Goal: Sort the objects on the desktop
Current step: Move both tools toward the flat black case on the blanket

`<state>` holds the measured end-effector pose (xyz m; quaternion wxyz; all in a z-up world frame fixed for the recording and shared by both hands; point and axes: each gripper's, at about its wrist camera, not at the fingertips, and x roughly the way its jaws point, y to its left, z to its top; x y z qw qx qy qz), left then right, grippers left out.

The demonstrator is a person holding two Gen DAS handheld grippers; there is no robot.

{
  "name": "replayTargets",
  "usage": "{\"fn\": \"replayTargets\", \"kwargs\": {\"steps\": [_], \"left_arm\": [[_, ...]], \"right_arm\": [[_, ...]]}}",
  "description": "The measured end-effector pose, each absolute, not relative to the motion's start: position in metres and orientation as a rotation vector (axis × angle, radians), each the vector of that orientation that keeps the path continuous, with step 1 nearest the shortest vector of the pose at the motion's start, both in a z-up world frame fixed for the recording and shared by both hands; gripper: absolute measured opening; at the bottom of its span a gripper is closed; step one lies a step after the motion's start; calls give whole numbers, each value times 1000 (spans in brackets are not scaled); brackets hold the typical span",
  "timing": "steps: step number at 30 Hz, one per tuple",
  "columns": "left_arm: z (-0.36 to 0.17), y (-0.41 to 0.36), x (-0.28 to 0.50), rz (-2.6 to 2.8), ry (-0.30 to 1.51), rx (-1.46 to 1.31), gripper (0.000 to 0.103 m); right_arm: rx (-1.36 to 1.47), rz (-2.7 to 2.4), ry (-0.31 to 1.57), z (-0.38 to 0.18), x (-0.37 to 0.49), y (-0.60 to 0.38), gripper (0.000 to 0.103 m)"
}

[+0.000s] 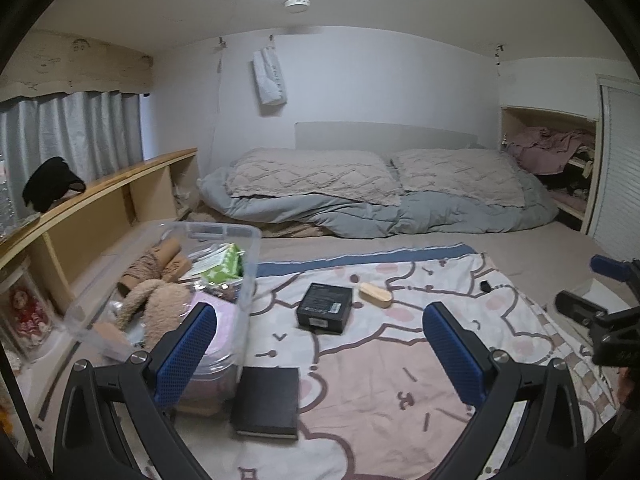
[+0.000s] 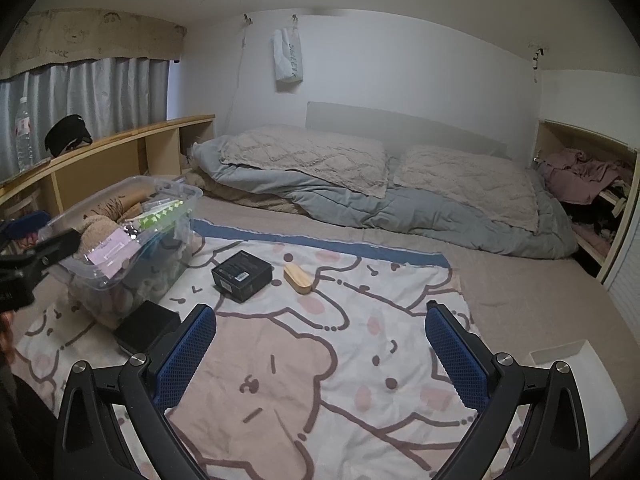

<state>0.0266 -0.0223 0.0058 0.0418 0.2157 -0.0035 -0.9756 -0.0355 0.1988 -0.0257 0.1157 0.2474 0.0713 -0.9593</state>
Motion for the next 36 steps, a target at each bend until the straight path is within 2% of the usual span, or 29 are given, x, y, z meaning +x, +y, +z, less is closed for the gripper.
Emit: {"fn": "replayTargets", "kwargs": {"steps": [19,26,36], "left_arm": [[-11,-72,42,-2889,9,748,103],[-19,-78,38,-2873,55,788,103],[-30,-95,46,-2852,152,804,103]], "right_arm": [[784,-2806,213,-44,-41,234,103],[893,-2622,103,-67,-67,222,103],[901,-2509,283,-94,-95,169,103]]}}
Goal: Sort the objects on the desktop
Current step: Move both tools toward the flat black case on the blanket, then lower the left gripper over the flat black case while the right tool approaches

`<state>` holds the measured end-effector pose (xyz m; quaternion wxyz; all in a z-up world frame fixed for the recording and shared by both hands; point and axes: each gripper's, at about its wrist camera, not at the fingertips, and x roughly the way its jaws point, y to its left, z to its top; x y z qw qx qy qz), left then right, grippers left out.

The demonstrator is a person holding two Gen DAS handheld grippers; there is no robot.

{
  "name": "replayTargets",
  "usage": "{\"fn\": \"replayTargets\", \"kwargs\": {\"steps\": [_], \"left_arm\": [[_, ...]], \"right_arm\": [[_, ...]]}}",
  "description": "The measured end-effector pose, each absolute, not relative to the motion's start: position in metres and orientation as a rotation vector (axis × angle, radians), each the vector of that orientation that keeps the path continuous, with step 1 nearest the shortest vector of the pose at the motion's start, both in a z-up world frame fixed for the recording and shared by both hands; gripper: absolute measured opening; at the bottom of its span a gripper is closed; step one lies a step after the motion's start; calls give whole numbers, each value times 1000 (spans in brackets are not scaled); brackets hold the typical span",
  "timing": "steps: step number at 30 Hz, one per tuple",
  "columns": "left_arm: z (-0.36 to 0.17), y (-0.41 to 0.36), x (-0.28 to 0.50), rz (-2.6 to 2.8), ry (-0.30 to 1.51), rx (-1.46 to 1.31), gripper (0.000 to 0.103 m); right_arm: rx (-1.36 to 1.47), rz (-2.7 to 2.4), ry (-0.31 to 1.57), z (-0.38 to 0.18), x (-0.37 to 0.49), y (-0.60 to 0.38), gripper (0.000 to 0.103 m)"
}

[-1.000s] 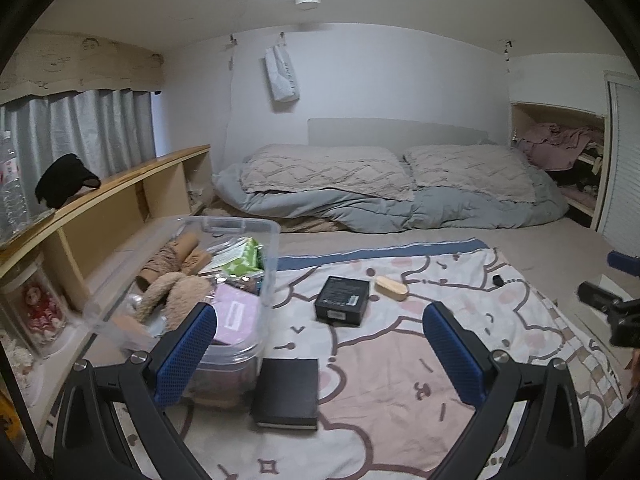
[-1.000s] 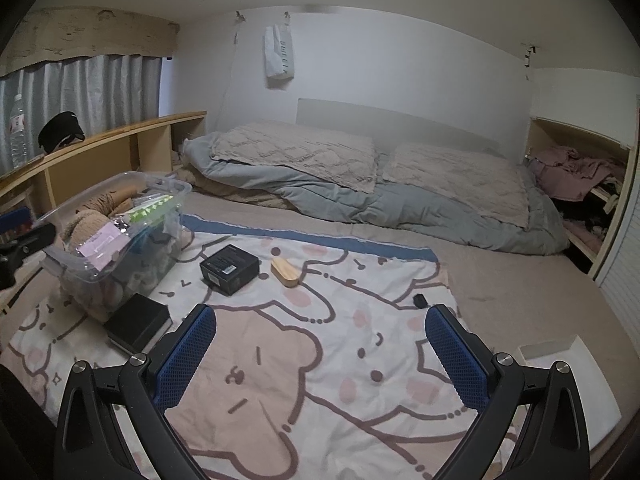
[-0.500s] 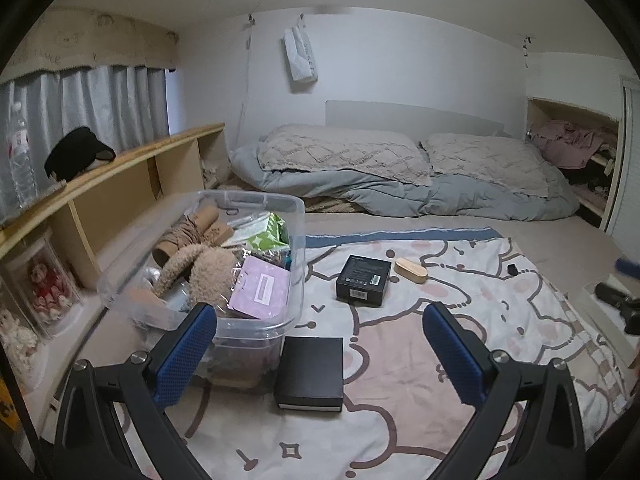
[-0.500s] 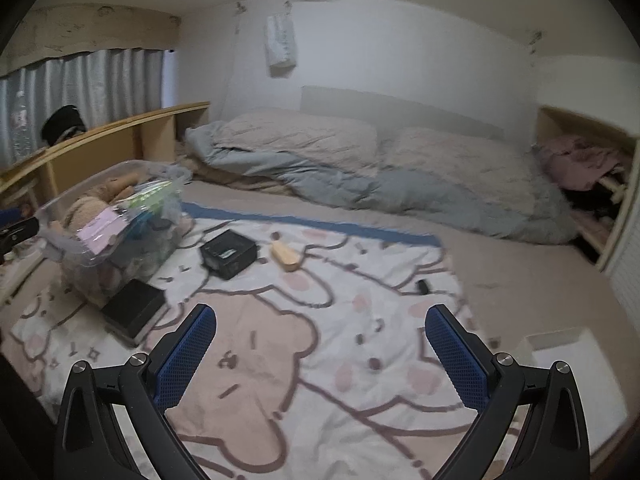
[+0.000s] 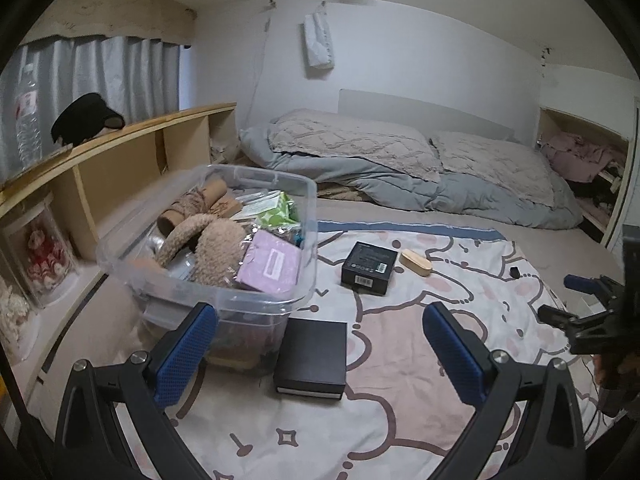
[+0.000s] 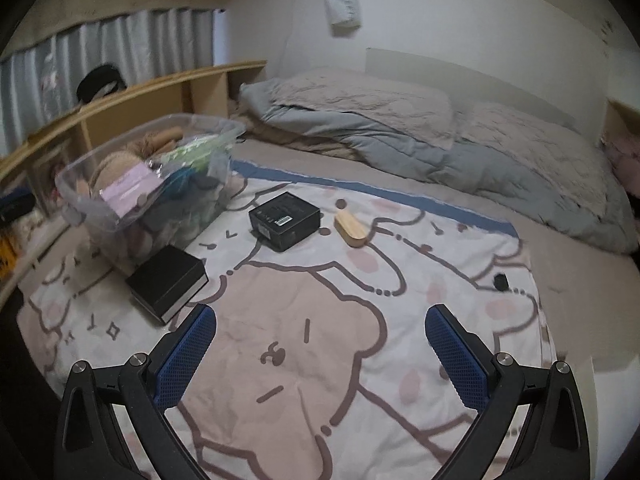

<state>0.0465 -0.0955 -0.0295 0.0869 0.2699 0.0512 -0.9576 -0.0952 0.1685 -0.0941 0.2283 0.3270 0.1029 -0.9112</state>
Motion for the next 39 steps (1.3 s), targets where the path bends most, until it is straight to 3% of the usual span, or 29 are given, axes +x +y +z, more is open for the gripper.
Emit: {"fn": "replayTargets", "kwargs": {"steps": [3,8,9,14,16,20,28,39], "left_arm": [[-34,-102,50,-2835,166,801,103],[-42,-109,54,-2797,158,786,103],[-44,-110,54,-2786,163,784,103],[-56,-116,55,-2746,217,802,103],[-60,-116,55,-2745,240,817,95],[-66,-114,52,-2752,265,854,94],[-69,-114,46,-2771,221,861,83],[-74,-128,43,-2751,246,876,81]], "right_arm": [[890,-2461,311,-99,-104,151,100],[914,-2352,311,-110,-122,113,65],[924,-2322,305,-112,-126,105,53],[961,-2248,281,-128,-148,65,25],[971,-2232,280,-135,-156,48,16],[1058,-2170,244,-157,-173,17,11],[1185,-2086,114,-188,-204,-20,11],[1313,-2049,4,-225,-245,-50,11]]}}
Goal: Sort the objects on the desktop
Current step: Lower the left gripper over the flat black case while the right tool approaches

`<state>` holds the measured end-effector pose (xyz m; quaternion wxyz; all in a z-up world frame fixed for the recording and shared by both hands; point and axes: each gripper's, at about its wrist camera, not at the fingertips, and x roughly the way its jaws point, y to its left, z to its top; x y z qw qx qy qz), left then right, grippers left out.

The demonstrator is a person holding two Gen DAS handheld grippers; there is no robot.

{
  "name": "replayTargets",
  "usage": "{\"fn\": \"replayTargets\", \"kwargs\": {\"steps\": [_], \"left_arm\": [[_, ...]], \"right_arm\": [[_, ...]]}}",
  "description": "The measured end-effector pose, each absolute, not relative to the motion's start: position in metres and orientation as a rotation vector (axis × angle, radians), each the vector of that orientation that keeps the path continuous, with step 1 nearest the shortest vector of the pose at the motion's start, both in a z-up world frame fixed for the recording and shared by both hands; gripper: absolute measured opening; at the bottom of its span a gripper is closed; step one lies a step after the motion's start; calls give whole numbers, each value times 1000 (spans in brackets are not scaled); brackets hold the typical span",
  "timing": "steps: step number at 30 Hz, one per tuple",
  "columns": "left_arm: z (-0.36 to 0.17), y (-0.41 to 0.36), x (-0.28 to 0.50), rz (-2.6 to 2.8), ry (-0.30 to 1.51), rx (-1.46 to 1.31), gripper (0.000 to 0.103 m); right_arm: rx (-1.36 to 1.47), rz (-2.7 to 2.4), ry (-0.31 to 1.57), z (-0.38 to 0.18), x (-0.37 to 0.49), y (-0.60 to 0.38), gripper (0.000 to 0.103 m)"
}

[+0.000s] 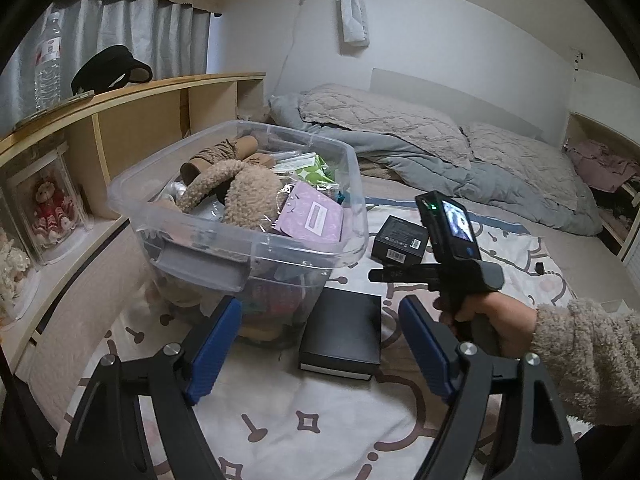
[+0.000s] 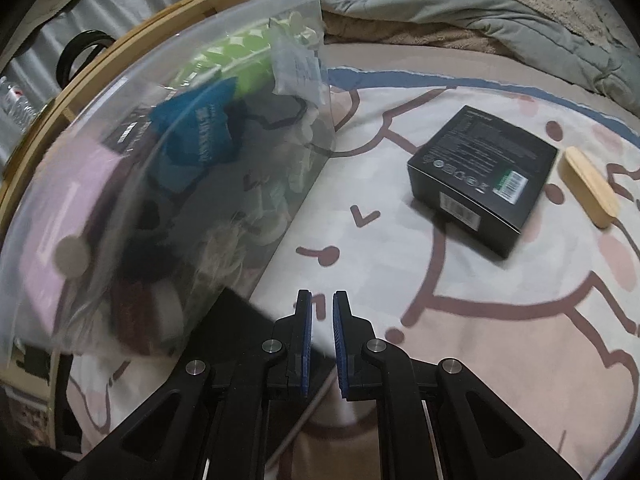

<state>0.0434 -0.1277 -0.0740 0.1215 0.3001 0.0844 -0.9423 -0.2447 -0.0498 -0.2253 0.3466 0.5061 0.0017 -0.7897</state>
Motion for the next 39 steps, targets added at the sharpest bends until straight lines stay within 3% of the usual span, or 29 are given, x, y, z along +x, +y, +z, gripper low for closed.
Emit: {"fn": "replayTargets", "kwargs": {"steps": [21,28,33,36,39], "left_arm": [[-70,-126,45,-2740,243,856,81],[-69,-125,47,-2733,237,849,81],[-72,-129,45,-2719,249,863,81],[-81,-132,39,-2695,264,916,69],[-98,-138,36,-2664,330,989,64]], "right_arm": [[1465,-1878,24,-254,-203,-29,11],[1505,-1785,126,-247,-178,-19,11],[1437,-1885,-14,-234,-196,-14,11],[1401,-1903,-139,-232,-215,-23,11],[1374,-1887,-188,-235,-226,-38,11]]}}
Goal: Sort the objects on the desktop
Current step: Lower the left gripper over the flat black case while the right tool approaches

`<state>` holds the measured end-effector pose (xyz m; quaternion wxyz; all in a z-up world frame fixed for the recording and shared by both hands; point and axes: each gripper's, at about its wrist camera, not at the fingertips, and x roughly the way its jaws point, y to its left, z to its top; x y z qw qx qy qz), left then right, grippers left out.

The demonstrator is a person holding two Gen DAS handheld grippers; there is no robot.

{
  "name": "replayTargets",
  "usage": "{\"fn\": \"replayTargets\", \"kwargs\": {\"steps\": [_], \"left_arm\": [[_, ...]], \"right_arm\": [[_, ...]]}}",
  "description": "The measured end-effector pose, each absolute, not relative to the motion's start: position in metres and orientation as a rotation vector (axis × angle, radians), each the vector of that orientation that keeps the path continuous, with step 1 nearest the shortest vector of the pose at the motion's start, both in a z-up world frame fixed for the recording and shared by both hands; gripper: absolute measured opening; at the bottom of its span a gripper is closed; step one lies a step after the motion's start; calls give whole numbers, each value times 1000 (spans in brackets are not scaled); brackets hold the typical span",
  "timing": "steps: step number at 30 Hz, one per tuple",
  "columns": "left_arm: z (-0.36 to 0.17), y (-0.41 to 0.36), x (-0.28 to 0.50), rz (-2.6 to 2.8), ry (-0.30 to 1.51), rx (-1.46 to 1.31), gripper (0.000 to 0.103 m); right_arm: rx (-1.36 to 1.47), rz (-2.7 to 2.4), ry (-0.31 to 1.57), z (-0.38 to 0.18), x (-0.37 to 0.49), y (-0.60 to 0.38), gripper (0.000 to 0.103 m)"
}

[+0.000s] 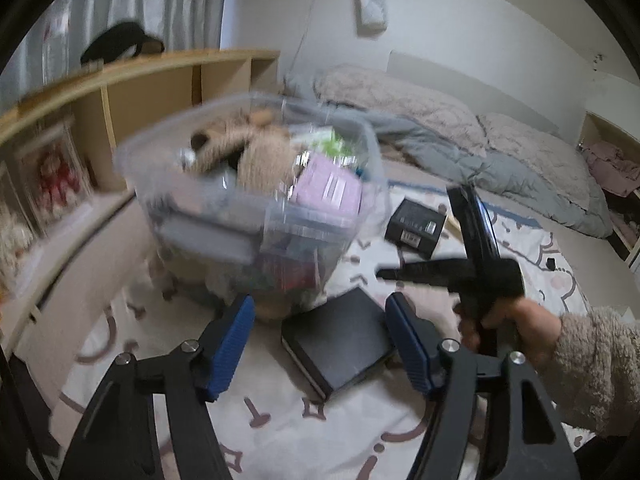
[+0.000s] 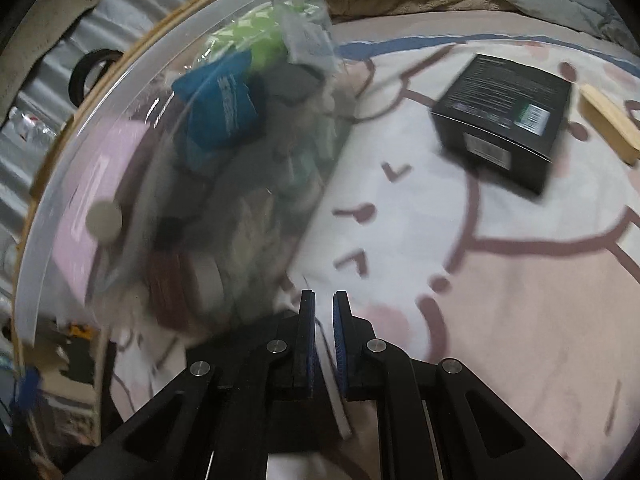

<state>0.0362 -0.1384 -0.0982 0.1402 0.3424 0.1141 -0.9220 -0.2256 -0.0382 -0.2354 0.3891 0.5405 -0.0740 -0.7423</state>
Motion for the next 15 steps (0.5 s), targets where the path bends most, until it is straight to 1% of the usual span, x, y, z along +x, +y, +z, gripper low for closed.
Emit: {"fn": "replayTargets", "kwargs": {"steps": [1,4,7,11,15], "left_arm": [[-103,-139,36,-2656,342,1006,57],[-122,-140,33,-2623,362,1085,47],[-138,-140,32,-2600,402,1134,41],[-164,-139,31,-2568,524,1208,39],[-176,-129,30,-2553,538,1261,38]], "right_arm": [[1372,-1881,-188,-236,-228,-48,11],[1386,-1850,-190,-241,-233,-59,11],[1411,-1808,-210,-246,-236,-68,11],[1425,-1775,-204,-251,-237,-78,11],[1417,-1759,-163,-250,-234,-86,11]]}}
